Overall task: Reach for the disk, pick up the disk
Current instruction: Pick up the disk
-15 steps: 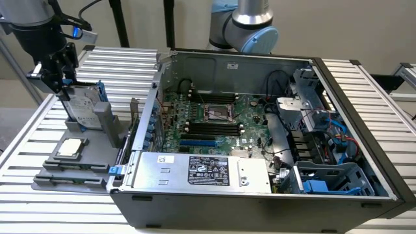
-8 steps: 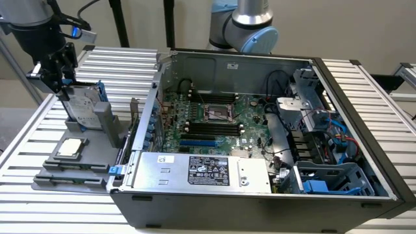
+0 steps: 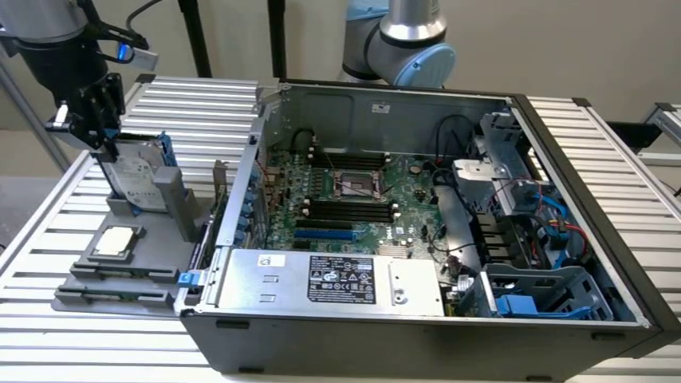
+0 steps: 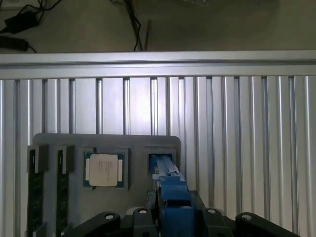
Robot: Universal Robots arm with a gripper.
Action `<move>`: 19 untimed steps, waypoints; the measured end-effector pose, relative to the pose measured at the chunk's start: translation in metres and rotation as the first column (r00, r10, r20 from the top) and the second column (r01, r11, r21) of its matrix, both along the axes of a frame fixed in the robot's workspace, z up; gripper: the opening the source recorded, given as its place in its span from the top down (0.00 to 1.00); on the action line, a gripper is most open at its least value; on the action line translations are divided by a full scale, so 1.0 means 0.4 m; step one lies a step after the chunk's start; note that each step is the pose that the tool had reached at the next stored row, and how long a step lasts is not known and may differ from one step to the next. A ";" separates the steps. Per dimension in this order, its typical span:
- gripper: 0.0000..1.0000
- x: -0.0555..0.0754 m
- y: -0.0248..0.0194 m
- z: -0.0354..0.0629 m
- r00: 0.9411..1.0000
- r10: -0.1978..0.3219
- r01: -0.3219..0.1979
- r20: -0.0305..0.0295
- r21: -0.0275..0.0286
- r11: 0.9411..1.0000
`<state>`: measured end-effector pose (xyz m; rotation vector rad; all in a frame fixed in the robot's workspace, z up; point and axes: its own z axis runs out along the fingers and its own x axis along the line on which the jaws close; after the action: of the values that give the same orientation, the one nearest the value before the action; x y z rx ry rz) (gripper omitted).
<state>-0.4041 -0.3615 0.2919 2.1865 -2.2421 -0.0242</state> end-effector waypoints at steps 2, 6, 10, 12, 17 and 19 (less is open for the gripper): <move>0.62 0.000 0.000 0.000 1.000 0.001 -0.001 0.000 0.000 1.000; 0.67 0.000 0.000 0.000 1.000 0.001 -0.001 0.000 0.000 1.000; 0.67 0.000 0.000 0.000 1.000 0.001 -0.001 0.000 0.000 1.000; 0.67 0.000 -0.002 0.000 1.000 0.001 -0.001 0.000 0.000 1.000; 0.67 0.000 -0.009 0.000 1.000 0.001 -0.001 0.000 0.000 1.000; 0.67 0.000 -0.011 0.000 1.000 0.001 -0.001 0.000 0.000 1.000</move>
<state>-0.4042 -0.3660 0.2919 2.1876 -2.2409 -0.0242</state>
